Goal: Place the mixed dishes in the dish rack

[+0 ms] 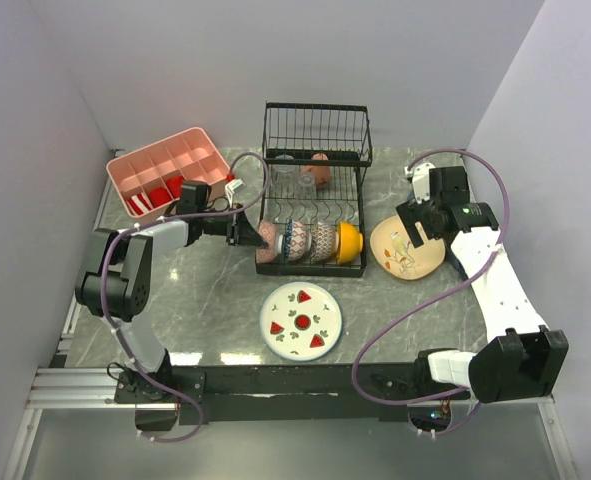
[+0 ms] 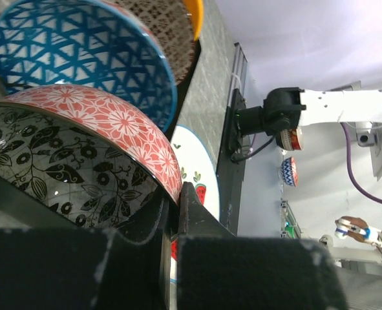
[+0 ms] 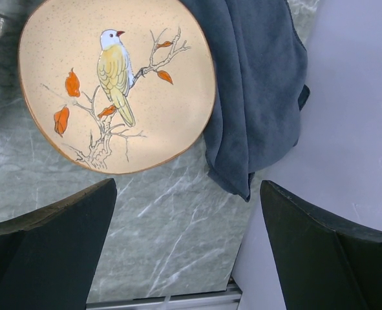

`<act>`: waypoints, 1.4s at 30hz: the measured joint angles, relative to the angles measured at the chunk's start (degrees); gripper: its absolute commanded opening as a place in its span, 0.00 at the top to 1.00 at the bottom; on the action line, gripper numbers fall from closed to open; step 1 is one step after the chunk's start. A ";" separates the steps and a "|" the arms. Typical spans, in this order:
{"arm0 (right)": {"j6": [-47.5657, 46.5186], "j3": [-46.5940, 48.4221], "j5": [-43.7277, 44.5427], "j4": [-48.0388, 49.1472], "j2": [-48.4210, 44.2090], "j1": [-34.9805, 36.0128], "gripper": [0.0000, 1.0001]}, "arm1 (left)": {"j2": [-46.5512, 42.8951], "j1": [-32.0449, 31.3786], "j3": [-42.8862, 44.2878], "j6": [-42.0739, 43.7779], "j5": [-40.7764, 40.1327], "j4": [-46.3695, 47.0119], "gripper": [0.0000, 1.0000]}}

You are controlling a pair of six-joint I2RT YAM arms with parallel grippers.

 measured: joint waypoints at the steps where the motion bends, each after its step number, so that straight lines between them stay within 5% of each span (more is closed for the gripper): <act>1: 0.00 0.00 -0.02 0.02 0.00 -0.09 0.00 | 0.39 0.00 0.22 0.09 -0.28 -0.22 0.97; 7: 0.00 -0.11 -0.07 0.02 -0.04 -0.55 0.00 | 3.10 -0.11 2.97 1.18 -3.58 -3.28 0.79; 11: 0.00 -0.46 -0.13 0.07 -0.13 -0.96 0.00 | 4.39 -0.24 5.29 2.47 -6.01 -5.07 0.52; 14: 0.00 -0.87 -0.13 0.11 -0.33 -1.09 0.00 | 4.72 -0.24 6.45 3.61 -7.23 -6.84 0.43; 31: 0.33 -2.99 -3.98 0.28 -2.54 -1.62 0.00 | -5.33 2.97 12.44 16.41 -17.40 -25.07 0.26; 42: 3.30 -4.44 -16.33 -0.50 -5.01 -1.49 0.00 | -20.24 4.20 14.73 35.69 -29.18 -42.71 0.22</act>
